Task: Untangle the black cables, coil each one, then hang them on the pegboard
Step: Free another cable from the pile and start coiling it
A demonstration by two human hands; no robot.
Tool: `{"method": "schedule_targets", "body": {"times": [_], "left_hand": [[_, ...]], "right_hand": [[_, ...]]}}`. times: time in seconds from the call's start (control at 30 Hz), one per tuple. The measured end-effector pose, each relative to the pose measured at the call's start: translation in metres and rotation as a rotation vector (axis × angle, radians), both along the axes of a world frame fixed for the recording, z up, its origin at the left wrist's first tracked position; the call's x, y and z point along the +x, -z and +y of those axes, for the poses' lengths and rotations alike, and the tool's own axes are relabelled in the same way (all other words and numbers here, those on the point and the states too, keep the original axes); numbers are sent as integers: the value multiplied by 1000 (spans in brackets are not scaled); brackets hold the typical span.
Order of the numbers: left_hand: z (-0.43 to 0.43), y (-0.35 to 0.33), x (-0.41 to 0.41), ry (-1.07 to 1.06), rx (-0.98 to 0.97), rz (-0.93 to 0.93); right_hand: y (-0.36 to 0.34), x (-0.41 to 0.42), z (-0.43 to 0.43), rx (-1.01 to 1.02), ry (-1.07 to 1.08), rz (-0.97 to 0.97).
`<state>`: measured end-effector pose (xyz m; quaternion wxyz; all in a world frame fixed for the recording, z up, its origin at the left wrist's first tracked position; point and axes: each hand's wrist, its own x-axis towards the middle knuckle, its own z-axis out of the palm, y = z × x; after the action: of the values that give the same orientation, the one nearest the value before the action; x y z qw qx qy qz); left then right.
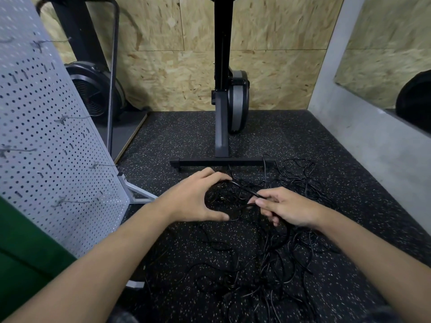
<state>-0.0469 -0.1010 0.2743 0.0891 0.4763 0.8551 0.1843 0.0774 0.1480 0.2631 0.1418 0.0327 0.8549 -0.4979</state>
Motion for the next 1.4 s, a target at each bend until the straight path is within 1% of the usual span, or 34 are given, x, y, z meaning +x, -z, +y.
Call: {"method": "schedule_targets", "body": {"times": [0.1,0.17,0.27,0.33,0.43,0.53,0.6,0.67,0.8,0.87,0.97,1.07,1.13,1.23,1.3,1.4], "left_hand": [[-3,-2,-1,14,-8,51],[-1,-3,1,24,-34,33],[2,-1,1,6,-53,84],[3,0,-2,-12,-28,107],[4,-1,-2,11,20,153],[8,-1,2,37,3,230],[11,0,4,32,-28,240],[15,0,6,28,-69,243],[20,1,11,-3,-113,338],[21,2,10,-38,-95,309],[22,5,8,-82,-51,195],[18,8,5,-79,25,83],[15,8,4,-83,33,81],[14,6,4,-121,34,157],[17,3,6,-152,63,225],[20,1,6,-210,146,286]], "right_hand": [[2,1,3,6,-18,-44],[0,1,4,-6,1,-32],[-7,3,3,30,-8,-13],[-10,4,0,73,-54,-36],[-10,4,-9,9,-58,-87],[-12,2,-17,18,-82,-62],[-12,1,-19,16,-93,-21],[-10,-1,-18,28,-55,16],[-5,-2,-17,76,0,1],[-4,-1,-18,123,7,-1],[-5,0,-18,220,14,34],[-7,0,-17,244,14,82],[-8,0,-17,203,3,46],[-9,1,-20,6,-32,-71],[-10,0,-22,-83,-50,-99],[-11,-2,-23,-199,11,-119]]}}
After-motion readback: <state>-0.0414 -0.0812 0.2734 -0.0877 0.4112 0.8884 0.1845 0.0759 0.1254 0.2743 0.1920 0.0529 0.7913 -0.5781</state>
